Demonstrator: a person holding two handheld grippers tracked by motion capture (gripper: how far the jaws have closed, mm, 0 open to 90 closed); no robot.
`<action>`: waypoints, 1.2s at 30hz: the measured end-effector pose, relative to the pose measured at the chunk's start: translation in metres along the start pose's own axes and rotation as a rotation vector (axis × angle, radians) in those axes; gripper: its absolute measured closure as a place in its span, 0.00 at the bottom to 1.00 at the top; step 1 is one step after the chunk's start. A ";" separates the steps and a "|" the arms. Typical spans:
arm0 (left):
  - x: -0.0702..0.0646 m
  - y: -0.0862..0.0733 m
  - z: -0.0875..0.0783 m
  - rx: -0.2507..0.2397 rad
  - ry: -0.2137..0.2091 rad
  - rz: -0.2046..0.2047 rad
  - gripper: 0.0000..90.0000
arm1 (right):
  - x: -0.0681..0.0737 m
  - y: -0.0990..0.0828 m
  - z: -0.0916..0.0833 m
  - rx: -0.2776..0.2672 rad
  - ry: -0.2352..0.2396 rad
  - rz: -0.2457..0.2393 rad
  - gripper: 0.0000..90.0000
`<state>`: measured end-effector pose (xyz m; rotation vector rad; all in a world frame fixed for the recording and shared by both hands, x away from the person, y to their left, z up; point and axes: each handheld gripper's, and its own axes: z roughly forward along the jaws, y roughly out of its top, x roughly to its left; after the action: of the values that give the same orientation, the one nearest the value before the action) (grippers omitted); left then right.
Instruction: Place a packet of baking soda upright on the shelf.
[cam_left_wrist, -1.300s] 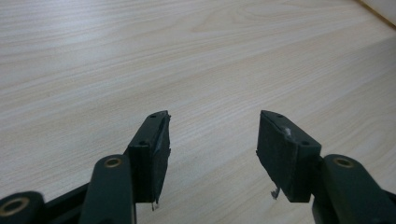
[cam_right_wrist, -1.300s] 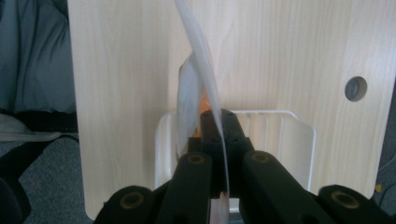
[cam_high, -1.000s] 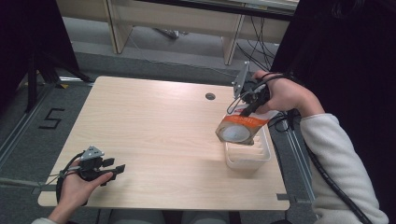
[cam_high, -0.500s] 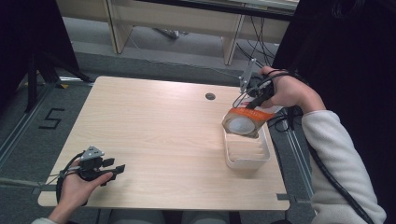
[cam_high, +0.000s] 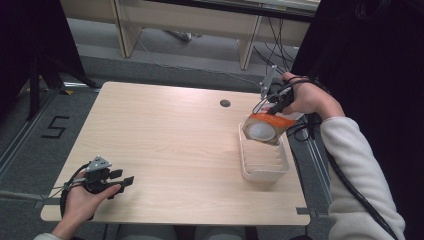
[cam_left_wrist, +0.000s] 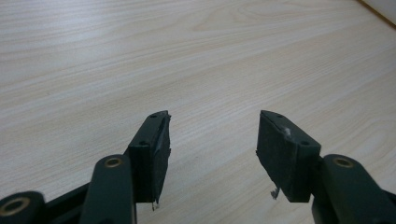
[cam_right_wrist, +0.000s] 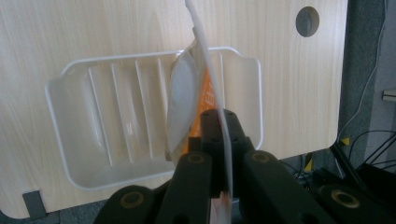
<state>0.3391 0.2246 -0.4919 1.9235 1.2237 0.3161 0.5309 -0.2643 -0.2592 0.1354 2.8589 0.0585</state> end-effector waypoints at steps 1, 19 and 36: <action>0.000 0.000 0.000 -0.001 0.000 -0.001 0.49 | -0.001 0.000 0.001 -0.004 0.003 -0.015 1.00; 0.002 0.000 0.003 -0.003 -0.006 -0.002 0.49 | -0.008 0.001 0.014 -0.008 0.007 -0.056 1.00; 0.002 0.000 0.002 0.005 -0.010 -0.007 0.49 | -0.001 0.004 0.010 -0.027 0.032 -0.096 1.00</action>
<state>0.3414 0.2251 -0.4938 1.9221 1.2260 0.2996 0.5345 -0.2602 -0.2686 -0.0092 2.8910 0.0806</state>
